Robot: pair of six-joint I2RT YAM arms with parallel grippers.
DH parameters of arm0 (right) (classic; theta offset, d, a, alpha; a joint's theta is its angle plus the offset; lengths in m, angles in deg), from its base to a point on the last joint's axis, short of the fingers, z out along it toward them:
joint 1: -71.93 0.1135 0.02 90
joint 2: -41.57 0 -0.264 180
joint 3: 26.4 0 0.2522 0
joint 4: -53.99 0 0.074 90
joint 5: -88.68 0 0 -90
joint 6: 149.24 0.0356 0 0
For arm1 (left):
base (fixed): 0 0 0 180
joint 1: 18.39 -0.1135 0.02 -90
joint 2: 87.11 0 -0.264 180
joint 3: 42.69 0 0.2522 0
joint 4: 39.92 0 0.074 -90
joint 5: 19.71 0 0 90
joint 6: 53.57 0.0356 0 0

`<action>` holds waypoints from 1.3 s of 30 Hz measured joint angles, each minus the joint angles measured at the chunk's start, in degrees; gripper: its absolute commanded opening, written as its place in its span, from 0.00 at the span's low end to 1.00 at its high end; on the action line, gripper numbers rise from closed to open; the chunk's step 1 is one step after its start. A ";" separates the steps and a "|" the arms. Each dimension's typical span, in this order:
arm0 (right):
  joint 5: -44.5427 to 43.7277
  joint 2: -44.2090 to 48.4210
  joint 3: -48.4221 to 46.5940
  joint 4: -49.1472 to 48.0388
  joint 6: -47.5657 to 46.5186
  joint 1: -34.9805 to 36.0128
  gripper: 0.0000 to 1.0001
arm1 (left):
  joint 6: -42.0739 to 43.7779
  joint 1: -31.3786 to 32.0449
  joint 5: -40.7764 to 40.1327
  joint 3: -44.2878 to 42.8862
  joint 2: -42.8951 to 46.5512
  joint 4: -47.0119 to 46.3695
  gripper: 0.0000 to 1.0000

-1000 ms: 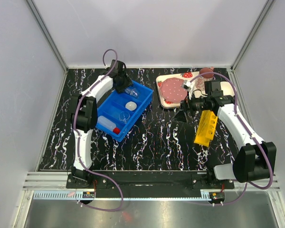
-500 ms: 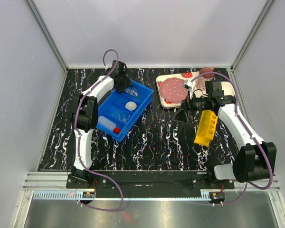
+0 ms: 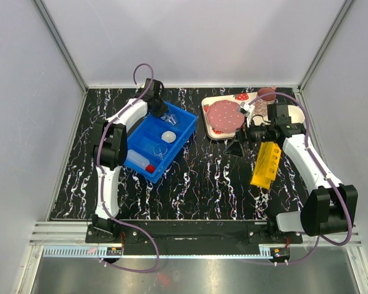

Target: Organize the chemistry lab equipment

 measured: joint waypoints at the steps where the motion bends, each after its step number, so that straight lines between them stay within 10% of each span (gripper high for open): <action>1: 0.02 0.00 0.00 0.00 0.00 -0.04 1.00 | 0.24 -0.02 0.02 0.46 0.07 -1.16 0.20; 39: 1.01 0.04 0.00 0.00 0.02 -0.98 1.00 | 21.94 10.82 -12.37 26.18 16.59 -24.48 0.15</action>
